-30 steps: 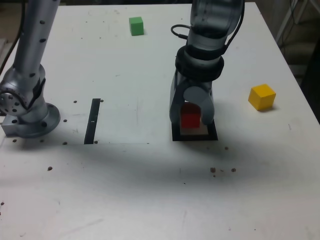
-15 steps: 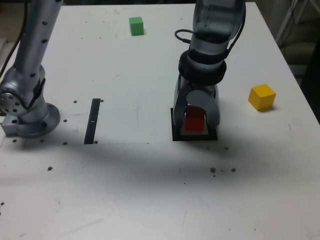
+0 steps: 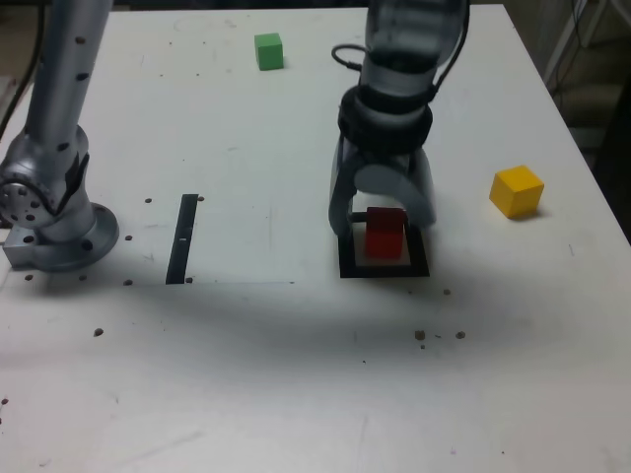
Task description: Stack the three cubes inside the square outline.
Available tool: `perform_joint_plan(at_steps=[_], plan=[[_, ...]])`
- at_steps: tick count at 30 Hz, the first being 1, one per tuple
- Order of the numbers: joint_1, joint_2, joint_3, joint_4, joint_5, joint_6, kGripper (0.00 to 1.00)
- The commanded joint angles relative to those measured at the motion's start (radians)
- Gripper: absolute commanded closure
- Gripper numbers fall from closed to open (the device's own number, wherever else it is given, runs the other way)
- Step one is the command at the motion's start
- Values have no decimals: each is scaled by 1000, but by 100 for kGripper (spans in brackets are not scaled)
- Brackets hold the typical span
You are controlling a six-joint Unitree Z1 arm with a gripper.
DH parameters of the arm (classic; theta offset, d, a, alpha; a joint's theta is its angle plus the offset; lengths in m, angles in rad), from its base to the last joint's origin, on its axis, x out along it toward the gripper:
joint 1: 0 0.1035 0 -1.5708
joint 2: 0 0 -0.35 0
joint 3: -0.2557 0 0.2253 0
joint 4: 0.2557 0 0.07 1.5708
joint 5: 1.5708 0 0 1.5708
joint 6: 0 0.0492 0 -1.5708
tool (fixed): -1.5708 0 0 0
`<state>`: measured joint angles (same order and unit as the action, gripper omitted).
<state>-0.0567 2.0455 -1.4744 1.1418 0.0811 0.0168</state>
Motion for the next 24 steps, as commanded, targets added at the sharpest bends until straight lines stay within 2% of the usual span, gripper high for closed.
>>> perform_joint_plan(at_steps=[1, 6, 13, 18, 24], plan=[[9, -26, -11, 29, 17, 2, 1], [26, -56, -63, 97, 56, 5, 1], [62, -50, -169, 182, 86, 35, 1], [80, -7, -271, 220, 93, 57, 1], [93, 56, -391, 247, 79, 64, 1]])
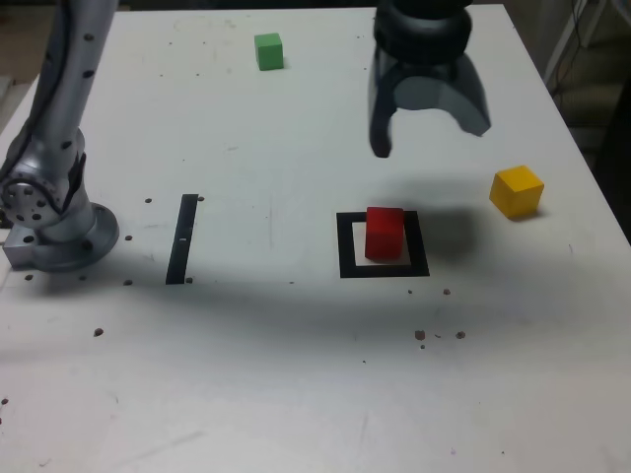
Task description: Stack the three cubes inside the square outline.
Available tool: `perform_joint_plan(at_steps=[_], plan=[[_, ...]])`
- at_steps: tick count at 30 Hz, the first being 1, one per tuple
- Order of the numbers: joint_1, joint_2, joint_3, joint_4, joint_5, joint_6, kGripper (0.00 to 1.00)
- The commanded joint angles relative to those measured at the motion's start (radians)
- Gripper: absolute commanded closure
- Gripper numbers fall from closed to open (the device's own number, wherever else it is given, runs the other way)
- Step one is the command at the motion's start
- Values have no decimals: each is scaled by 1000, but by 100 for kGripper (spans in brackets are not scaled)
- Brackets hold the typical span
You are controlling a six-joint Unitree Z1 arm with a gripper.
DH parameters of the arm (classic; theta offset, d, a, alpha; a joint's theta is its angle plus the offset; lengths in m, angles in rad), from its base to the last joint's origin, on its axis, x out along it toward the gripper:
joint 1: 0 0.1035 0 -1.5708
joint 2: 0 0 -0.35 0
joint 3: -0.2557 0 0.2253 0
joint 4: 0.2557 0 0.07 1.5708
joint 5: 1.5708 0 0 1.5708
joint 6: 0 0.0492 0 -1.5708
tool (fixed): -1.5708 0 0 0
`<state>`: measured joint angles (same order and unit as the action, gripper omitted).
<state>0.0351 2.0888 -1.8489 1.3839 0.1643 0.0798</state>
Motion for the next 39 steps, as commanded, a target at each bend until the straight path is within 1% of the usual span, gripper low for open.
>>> perform_joint_plan(at_steps=[1, 7, 11, 22, 29, 39], plan=[[1, 23, -35, 8, -9, 0, 1], [2, 85, -135, 20, -46, -27, 1], [0, 117, -187, 38, -61, -62, 1], [-4, 201, -333, 127, -64, -169, 1], [-7, 258, -412, 146, -65, -206, 1], [-10, 350, -498, 150, -73, -220, 1]])
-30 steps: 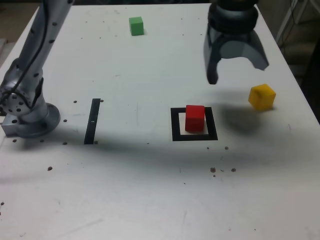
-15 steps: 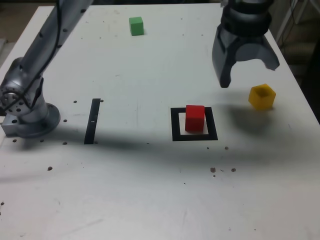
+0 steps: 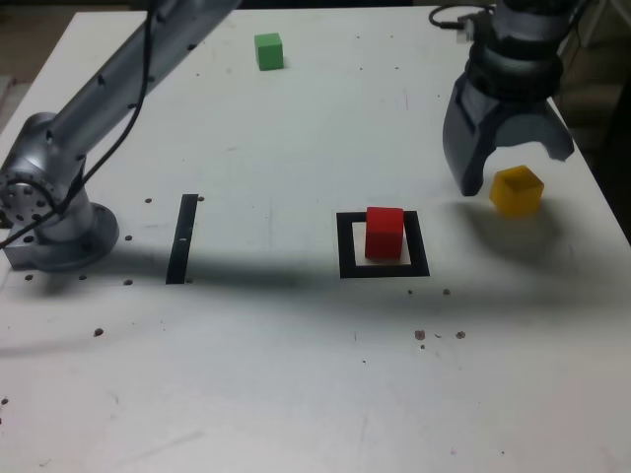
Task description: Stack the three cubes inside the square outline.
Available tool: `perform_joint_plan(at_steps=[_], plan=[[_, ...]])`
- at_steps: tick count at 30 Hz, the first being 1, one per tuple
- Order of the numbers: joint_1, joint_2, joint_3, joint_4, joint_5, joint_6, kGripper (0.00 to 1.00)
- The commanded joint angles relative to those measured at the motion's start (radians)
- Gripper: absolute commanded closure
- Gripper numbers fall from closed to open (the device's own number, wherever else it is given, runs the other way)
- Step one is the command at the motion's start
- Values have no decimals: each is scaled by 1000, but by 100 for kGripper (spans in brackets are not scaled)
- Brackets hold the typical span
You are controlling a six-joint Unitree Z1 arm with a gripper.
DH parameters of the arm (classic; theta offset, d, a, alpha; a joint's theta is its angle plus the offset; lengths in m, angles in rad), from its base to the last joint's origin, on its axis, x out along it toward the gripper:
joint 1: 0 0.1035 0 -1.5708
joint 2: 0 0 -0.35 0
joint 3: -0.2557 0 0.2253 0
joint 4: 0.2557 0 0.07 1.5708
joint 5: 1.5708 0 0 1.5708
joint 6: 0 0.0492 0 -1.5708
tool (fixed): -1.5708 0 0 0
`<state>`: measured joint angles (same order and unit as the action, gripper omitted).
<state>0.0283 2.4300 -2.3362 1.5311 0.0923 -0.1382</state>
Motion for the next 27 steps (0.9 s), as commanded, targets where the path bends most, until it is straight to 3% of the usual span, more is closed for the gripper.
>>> perform_joint_plan(at_steps=[1, 14, 27], plan=[[-3, 16, -18, 3, -1, -3, 1], [-1, 83, -99, 1, -7, -11, 2], [5, 105, -104, -4, -12, -32, 16]])
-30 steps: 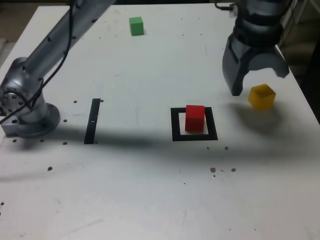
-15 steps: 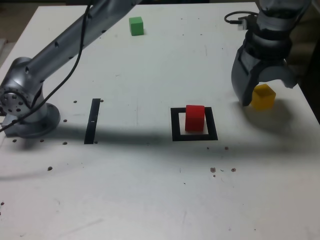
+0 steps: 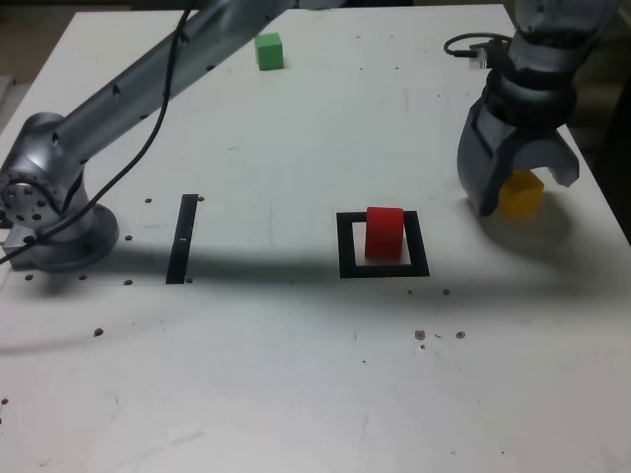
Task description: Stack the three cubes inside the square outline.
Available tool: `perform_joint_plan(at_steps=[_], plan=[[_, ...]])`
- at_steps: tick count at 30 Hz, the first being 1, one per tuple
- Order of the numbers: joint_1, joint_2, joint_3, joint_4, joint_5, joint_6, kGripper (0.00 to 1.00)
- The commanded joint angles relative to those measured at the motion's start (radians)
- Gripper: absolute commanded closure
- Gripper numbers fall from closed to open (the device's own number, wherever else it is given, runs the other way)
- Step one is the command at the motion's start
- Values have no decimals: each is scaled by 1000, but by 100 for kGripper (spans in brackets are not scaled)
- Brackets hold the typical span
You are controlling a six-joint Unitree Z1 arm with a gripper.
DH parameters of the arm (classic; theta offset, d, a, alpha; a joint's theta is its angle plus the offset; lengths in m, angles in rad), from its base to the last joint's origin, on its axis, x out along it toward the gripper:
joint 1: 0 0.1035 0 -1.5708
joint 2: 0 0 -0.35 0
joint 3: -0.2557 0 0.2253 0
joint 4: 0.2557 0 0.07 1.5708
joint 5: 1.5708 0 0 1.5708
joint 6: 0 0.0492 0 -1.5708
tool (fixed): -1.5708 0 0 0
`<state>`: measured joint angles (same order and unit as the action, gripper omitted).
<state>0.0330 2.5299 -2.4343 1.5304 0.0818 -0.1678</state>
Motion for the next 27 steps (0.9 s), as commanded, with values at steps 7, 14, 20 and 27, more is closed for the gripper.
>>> perform_joint_plan(at_steps=[7, 14, 20, 27], plan=[[1, 13, -10, -13, -4, -9, 26], [1, 13, -8, -19, 2, -20, 47], [1, 8, -6, -39, 7, -17, 66], [1, 7, -2, -42, 6, -15, 68]])
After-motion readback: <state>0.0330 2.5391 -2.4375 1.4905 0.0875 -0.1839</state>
